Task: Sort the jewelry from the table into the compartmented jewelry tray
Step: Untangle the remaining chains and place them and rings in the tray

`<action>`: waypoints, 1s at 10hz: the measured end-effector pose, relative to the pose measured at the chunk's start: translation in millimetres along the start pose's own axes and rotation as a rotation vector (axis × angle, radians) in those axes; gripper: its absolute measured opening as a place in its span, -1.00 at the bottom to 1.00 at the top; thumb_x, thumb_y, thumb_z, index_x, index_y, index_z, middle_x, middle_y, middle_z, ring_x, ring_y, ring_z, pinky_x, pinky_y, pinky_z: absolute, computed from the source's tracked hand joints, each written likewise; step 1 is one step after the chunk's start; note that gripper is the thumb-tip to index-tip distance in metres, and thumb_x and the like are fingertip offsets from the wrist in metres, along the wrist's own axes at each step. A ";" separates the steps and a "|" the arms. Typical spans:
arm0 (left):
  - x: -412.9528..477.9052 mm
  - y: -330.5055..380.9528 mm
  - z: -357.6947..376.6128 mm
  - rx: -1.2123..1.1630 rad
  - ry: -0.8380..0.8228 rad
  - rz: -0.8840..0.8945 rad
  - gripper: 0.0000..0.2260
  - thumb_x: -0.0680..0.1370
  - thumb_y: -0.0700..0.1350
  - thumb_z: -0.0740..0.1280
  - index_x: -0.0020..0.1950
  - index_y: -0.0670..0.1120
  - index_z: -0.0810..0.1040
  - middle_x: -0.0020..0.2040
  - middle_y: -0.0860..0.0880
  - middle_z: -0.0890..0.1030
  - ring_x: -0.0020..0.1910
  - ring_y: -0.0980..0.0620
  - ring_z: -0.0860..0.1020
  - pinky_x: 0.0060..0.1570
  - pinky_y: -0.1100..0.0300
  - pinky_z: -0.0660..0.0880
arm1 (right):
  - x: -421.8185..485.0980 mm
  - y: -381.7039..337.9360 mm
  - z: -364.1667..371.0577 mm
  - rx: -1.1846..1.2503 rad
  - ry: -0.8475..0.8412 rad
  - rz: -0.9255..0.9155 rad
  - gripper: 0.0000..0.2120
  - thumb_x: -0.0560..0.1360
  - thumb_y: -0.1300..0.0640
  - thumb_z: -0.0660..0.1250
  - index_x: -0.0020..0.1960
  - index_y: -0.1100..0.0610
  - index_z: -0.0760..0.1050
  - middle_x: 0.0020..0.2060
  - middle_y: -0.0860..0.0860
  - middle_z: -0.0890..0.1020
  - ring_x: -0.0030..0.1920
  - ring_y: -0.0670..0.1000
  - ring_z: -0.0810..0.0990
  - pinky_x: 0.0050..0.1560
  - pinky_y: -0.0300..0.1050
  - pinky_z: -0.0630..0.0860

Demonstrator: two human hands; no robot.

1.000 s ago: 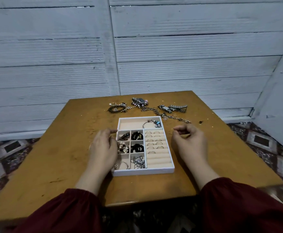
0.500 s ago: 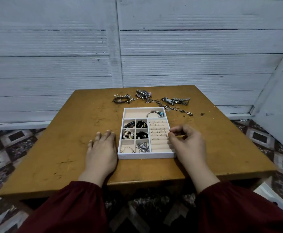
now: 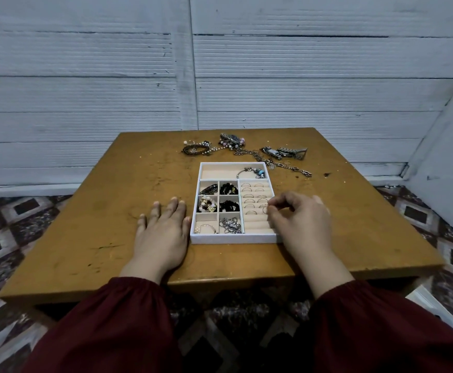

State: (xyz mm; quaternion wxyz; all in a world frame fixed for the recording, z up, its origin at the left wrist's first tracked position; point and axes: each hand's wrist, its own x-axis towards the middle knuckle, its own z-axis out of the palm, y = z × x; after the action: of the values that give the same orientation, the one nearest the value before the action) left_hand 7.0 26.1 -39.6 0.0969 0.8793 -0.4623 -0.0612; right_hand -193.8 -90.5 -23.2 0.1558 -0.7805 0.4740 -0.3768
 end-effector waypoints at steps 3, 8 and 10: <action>0.3 -1.5 1.2 0.015 0.001 0.005 -0.53 0.65 0.08 -0.13 0.56 0.06 -0.03 0.57 0.10 -0.04 0.55 -0.03 -0.10 0.48 -0.06 -0.12 | 4.5 -3.6 3.6 -0.060 -0.004 -0.020 -0.97 0.45 -0.01 0.40 -0.14 -0.08 0.61 -0.14 -0.16 0.65 -0.05 -0.04 0.37 -0.09 -0.11 0.22; 1.6 -1.4 2.5 0.008 0.014 0.003 -0.53 0.65 0.09 -0.12 0.56 0.06 -0.02 0.57 0.11 -0.02 0.55 -0.02 -0.09 0.48 -0.07 -0.10 | 1.8 -5.7 -1.8 -0.203 -0.060 -0.010 -0.90 0.42 0.04 0.34 -0.12 -0.10 0.62 -0.19 -0.15 0.49 0.00 0.02 0.39 -0.05 -0.10 0.23; 1.6 -1.0 2.5 0.004 0.012 0.000 -0.54 0.65 0.09 -0.12 0.56 0.07 -0.02 0.57 0.12 -0.03 0.55 -0.02 -0.09 0.49 -0.07 -0.10 | 1.0 -3.8 -1.2 -0.215 -0.052 -0.011 -0.88 0.43 0.03 0.33 -0.10 -0.09 0.62 -0.17 -0.12 0.52 -0.03 -0.01 0.36 -0.06 -0.09 0.25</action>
State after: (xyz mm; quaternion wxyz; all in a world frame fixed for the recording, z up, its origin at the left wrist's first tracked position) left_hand 8.2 25.0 -42.3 0.0978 0.8799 -0.4617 -0.0552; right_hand -192.1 -89.4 -19.7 0.0813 -0.8049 0.5030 -0.3043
